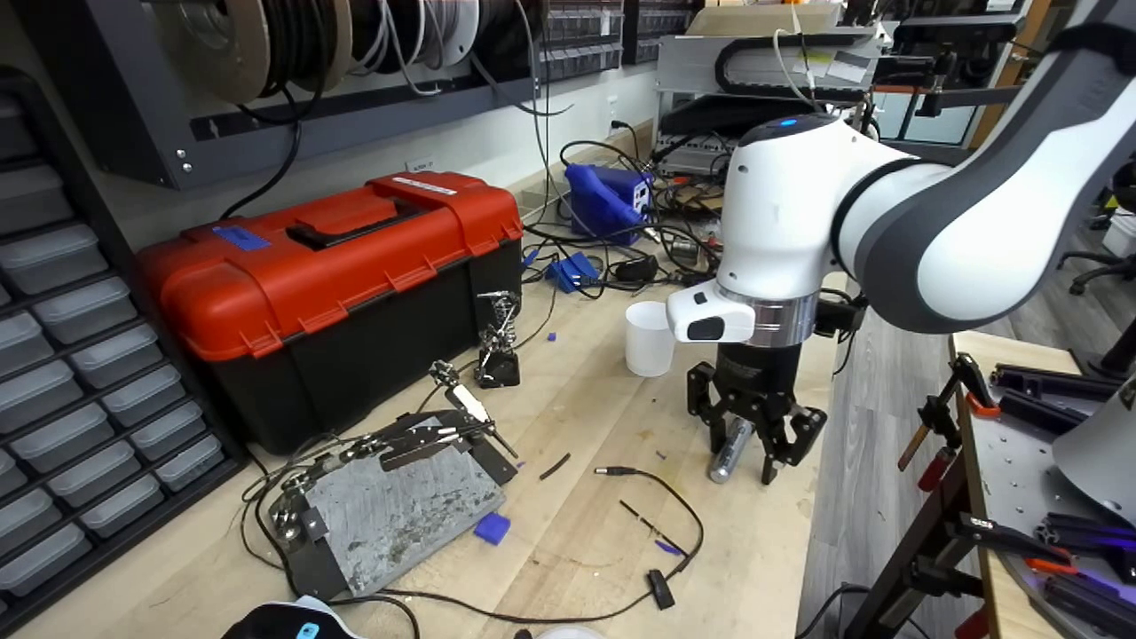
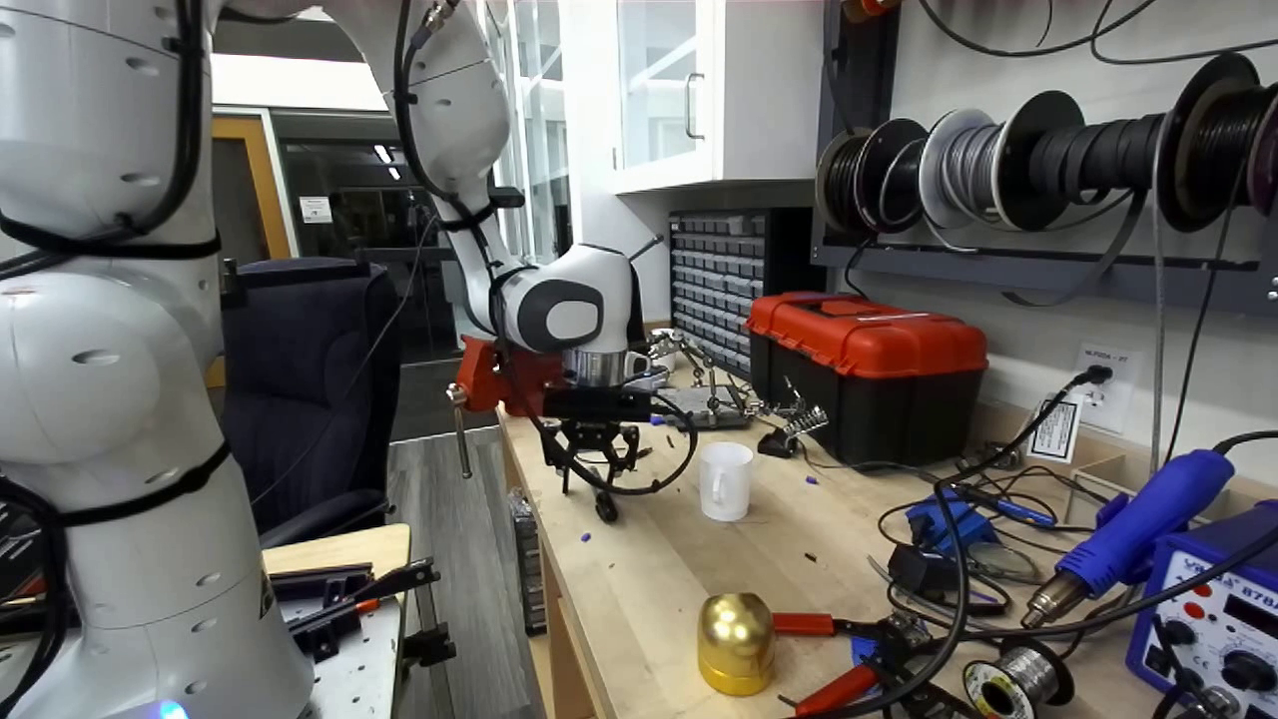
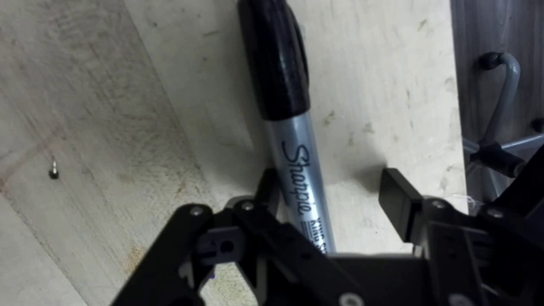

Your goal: Pick up the marker and put it inside the white mug

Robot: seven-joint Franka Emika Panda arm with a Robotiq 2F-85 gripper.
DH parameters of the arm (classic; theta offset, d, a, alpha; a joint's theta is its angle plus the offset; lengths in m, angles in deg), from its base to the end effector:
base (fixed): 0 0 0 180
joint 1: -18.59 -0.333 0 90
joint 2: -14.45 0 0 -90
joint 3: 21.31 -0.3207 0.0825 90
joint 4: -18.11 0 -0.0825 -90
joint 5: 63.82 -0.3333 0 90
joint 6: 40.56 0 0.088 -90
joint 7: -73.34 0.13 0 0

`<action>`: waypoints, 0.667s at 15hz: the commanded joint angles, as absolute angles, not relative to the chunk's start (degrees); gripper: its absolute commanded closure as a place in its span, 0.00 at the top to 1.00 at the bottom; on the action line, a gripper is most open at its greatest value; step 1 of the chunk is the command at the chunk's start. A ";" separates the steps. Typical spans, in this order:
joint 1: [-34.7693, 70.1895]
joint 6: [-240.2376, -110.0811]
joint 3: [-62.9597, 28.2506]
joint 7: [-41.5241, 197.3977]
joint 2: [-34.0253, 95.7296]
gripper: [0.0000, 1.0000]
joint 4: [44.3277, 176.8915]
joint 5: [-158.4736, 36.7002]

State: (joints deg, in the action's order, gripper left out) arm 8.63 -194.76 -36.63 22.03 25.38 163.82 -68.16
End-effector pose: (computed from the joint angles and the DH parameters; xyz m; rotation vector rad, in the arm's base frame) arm 0.3906 0.1862 0.2282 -2.4633 -1.8040 0.0276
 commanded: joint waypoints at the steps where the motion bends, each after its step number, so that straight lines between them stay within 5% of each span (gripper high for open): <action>1: 9.82 -195.31 -37.35 22.44 25.73 0.34 162.95 -67.60; 6: 9.86 -193.56 -37.08 22.33 25.33 0.02 160.96 -66.59; 10: 9.33 -192.06 -36.17 24.19 25.26 0.06 159.39 -63.84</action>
